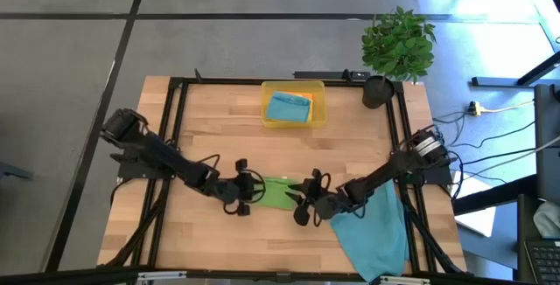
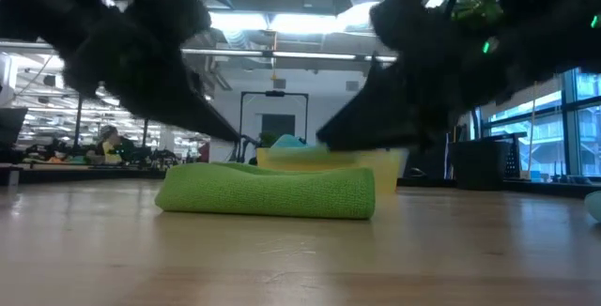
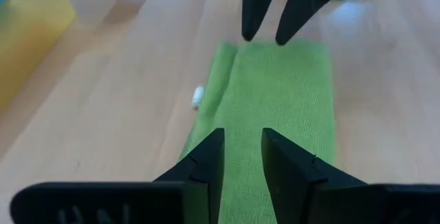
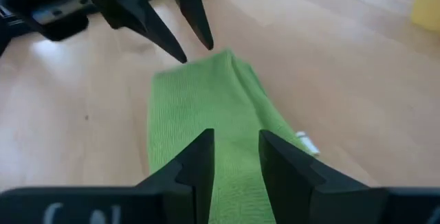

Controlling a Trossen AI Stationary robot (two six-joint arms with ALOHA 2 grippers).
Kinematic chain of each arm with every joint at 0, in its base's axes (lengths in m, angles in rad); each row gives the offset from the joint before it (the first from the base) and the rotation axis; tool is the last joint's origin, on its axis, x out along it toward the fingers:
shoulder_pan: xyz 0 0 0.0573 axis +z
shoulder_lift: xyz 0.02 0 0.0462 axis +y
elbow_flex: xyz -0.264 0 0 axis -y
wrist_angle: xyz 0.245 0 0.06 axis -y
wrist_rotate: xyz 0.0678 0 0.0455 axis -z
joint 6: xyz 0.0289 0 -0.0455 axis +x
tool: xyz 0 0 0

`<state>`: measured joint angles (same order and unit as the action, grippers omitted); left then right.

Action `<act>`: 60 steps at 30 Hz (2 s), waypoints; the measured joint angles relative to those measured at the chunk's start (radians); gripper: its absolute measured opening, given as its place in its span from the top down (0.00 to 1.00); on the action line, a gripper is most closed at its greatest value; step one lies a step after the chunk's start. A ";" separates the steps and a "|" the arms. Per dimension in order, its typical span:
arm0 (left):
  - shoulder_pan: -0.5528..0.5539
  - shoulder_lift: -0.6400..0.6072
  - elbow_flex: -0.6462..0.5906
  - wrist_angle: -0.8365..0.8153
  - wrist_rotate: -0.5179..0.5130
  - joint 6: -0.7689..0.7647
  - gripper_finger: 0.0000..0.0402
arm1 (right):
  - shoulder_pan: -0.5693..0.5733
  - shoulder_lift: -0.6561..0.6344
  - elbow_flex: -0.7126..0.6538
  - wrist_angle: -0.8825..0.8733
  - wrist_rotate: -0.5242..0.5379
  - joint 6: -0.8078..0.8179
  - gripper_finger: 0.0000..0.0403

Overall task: Fold microfiber towels
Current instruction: Put the folded green microfiber cloth into the yellow bin

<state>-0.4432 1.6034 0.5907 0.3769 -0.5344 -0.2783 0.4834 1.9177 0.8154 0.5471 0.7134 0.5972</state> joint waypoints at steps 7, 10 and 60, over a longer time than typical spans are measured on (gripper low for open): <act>0.055 0.160 0.000 0.072 -0.035 -0.008 0.78 | -0.050 0.113 -0.001 0.050 0.000 0.032 0.71; 0.081 0.197 0.000 0.092 -0.035 -0.027 0.78 | -0.068 0.132 -0.001 0.055 0.000 0.055 0.71; -0.115 0.364 0.427 -0.419 -0.184 0.324 0.47 | -0.087 0.141 0.000 0.049 -0.058 0.155 0.71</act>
<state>-0.5586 1.9675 1.0181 -0.0419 -0.7188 0.0458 0.3963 2.0590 0.8158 0.5964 0.6556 0.7526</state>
